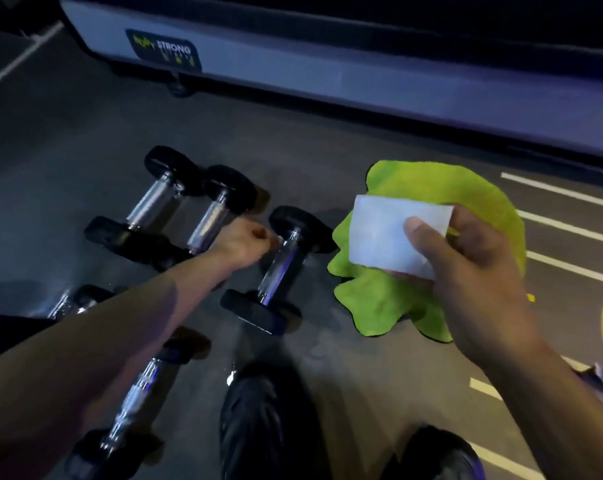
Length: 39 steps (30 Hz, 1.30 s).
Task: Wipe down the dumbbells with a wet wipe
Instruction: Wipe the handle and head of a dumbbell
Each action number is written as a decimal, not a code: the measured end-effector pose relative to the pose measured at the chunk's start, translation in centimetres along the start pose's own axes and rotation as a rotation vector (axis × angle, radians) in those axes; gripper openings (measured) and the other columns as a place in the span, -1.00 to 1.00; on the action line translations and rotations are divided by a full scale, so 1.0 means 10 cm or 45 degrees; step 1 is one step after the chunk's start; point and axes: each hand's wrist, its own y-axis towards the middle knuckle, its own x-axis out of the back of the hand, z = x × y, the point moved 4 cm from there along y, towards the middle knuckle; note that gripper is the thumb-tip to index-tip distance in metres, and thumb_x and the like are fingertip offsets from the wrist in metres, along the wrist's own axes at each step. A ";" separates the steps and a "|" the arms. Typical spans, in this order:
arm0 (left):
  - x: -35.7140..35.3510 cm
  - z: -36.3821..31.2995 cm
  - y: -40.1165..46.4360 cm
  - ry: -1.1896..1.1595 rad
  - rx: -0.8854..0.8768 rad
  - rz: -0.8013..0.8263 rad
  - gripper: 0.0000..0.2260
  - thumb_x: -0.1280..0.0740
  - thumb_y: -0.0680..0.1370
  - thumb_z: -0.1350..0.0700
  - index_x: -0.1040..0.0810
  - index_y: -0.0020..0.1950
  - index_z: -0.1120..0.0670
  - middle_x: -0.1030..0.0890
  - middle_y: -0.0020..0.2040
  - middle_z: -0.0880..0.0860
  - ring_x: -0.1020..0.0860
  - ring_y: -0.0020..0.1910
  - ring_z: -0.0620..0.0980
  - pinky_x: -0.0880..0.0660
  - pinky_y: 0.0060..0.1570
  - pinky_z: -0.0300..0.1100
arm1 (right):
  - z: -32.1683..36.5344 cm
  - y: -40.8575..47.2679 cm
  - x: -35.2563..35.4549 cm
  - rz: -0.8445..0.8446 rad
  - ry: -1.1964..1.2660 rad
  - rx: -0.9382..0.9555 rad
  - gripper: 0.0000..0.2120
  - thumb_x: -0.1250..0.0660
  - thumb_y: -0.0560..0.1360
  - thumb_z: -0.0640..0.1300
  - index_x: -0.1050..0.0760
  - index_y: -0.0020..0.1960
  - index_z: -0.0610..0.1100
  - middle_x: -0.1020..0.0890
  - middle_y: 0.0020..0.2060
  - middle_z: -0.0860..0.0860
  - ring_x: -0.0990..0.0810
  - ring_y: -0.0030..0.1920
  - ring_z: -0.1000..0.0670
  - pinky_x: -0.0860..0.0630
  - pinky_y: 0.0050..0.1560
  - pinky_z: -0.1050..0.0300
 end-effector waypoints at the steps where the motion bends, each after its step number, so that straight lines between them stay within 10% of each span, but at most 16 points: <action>1: -0.09 0.00 0.10 0.027 0.045 0.039 -0.78 -0.52 0.54 -0.11 -0.67 -0.13 0.02 -0.62 -0.23 -0.05 -0.60 -0.20 -0.05 -0.49 -0.19 -0.25 | 0.05 0.04 0.04 -0.012 -0.073 0.030 -0.91 -0.39 0.63 -0.09 -0.63 0.07 -0.09 -0.71 -0.09 -0.22 -0.61 -0.19 -0.18 -0.60 -0.08 -0.25; 9: -0.58 0.17 0.56 -0.424 0.257 0.173 -0.91 -0.49 0.58 0.14 -0.67 -0.09 0.12 -0.72 -0.07 0.22 -0.70 -0.12 0.15 -0.66 0.11 0.07 | 0.32 0.37 0.24 0.053 -0.298 0.055 -0.88 -0.38 0.61 0.00 -0.63 0.03 -0.03 -0.75 -0.23 -0.06 -0.70 -0.19 -0.22 -0.59 -0.28 -0.11; 12: -0.62 0.18 0.51 -0.517 0.212 0.154 -0.85 -0.43 0.64 0.10 -0.66 -0.09 0.13 -0.72 -0.21 0.15 -0.68 -0.38 -0.01 -0.63 -0.26 -0.19 | 0.26 0.39 0.27 0.022 -0.241 0.025 -0.89 -0.38 0.61 -0.02 -0.65 0.03 -0.02 -0.75 -0.24 -0.02 -0.70 -0.25 -0.10 -0.55 -0.37 0.11; 15: -0.68 0.14 0.36 -0.608 0.154 0.074 -0.84 -0.40 0.67 0.08 -0.64 -0.05 0.12 -0.68 -0.28 0.08 -0.62 -0.45 -0.08 -0.54 -0.28 -0.22 | 0.22 0.34 0.23 0.035 -0.203 0.021 -0.89 -0.37 0.63 -0.02 -0.66 0.08 0.02 -0.75 -0.20 -0.09 -0.70 -0.19 -0.19 -0.62 -0.25 -0.11; 20: -0.36 -0.10 -0.01 -0.650 -0.112 -0.141 -0.78 -0.37 0.67 0.21 -0.62 -0.18 0.08 -0.66 -0.37 -0.10 -0.59 -0.35 -0.17 -0.48 -0.29 -0.27 | 0.14 0.22 0.30 -0.035 -0.119 0.082 -0.82 -0.38 0.58 0.06 -0.65 0.12 0.03 -0.70 -0.15 -0.26 -0.63 -0.16 -0.38 -0.56 -0.18 -0.39; 25: 0.41 -0.97 -0.71 -0.952 -0.427 -0.298 -0.88 -0.40 0.64 0.24 -0.66 -0.08 0.10 -0.74 -0.26 -0.04 -0.69 -0.29 -0.12 -0.62 -0.17 -0.18 | 0.15 0.02 0.54 -0.231 0.000 0.088 -0.88 -0.40 0.62 -0.03 -0.67 0.06 -0.04 -0.72 -0.21 -0.16 -0.59 -0.29 -0.10 -0.51 -0.25 0.03; 28: 0.79 -1.60 -1.20 -1.183 -0.649 -0.224 -0.95 -0.49 0.54 0.10 -0.69 -0.09 0.05 -0.74 -0.16 0.04 -0.71 -0.19 0.04 -0.64 -0.08 0.04 | 0.16 -0.13 0.72 -0.334 0.059 0.085 -0.89 -0.38 0.62 -0.05 -0.69 0.03 0.01 -0.71 -0.17 -0.21 -0.59 -0.22 -0.06 -0.49 -0.12 -0.01; 36: 0.50 -2.68 -1.55 -1.295 -0.927 -0.009 -0.87 -0.34 0.66 0.16 -0.65 -0.05 0.10 -0.75 -0.14 0.05 -0.71 -0.23 -0.02 -0.61 -0.20 -0.20 | 0.18 -0.46 1.15 -0.571 0.045 0.066 -0.57 -0.46 0.52 0.22 -0.64 0.05 -0.16 -0.60 -0.12 -0.42 -0.52 -0.20 -0.04 -0.56 -0.07 -0.17; 39: 0.20 -2.75 -1.55 -1.338 -0.905 0.047 -0.91 -0.43 0.58 0.17 -0.65 0.03 0.16 -0.76 -0.11 0.07 -0.73 -0.18 0.00 -0.63 -0.17 -0.16 | 0.04 -0.60 1.27 -0.690 0.046 0.039 -0.53 -0.43 0.48 0.20 -0.59 0.01 -0.23 -0.53 -0.29 -0.35 -0.46 -0.28 0.02 -0.44 -0.22 0.10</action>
